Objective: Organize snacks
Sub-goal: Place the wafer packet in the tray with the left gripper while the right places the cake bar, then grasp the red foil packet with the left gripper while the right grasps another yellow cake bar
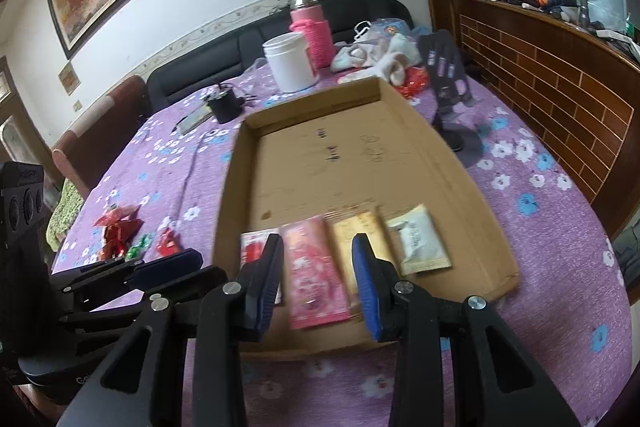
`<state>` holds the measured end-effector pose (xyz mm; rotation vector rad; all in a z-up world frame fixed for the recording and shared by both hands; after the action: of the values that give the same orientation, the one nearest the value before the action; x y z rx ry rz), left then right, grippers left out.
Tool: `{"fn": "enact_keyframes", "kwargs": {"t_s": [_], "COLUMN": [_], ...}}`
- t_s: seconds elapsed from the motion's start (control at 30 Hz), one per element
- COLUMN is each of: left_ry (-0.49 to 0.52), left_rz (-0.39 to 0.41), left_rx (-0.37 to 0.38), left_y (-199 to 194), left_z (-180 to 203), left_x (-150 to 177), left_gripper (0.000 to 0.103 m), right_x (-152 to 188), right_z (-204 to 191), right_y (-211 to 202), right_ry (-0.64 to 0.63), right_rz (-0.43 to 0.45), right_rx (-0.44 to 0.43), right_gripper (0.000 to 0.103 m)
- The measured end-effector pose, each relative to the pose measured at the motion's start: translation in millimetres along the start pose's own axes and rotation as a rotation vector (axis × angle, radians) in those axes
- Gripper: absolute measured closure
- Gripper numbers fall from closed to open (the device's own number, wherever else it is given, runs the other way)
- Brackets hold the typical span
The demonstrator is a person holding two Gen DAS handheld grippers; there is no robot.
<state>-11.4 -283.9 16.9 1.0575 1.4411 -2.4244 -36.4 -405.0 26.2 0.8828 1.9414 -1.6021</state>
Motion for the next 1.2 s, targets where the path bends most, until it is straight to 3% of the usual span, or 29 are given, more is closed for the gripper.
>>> {"fn": "enact_keyframes", "kwargs": {"t_s": [0.37,0.77,1.2], "left_ry": [-0.059,-0.193,-0.298], "left_rz": [0.060,0.143,0.175], "left_rx": [-0.017,-0.116,-0.166], "left_y": [-54,-111,-133], "left_z": [-49,-138,-203], "left_x": [18,46,75], "left_gripper": [0.071,0.070,0.070], "right_x": [4,23,33], "right_z": [-65,-154,-171], "right_y": [-3,17,47], "right_ry": [-0.096,-0.238,-0.259], "right_rz": [-0.005,-0.074,-0.159], "right_rx": [-0.075,-0.170,-0.138], "right_gripper": [0.068,0.068,0.063]}}
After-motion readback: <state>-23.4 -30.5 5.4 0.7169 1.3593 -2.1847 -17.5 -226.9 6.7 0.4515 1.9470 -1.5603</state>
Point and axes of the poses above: each gripper's, at about its wrist camera, not at the fingertips, and y roughly the way its jaws point, z to its right, x to its underside, the point moved 6 cm from there along y, roughly the way its jaws point, and after that the axes turned 7 degrees about -y, right-handed, at the moved point
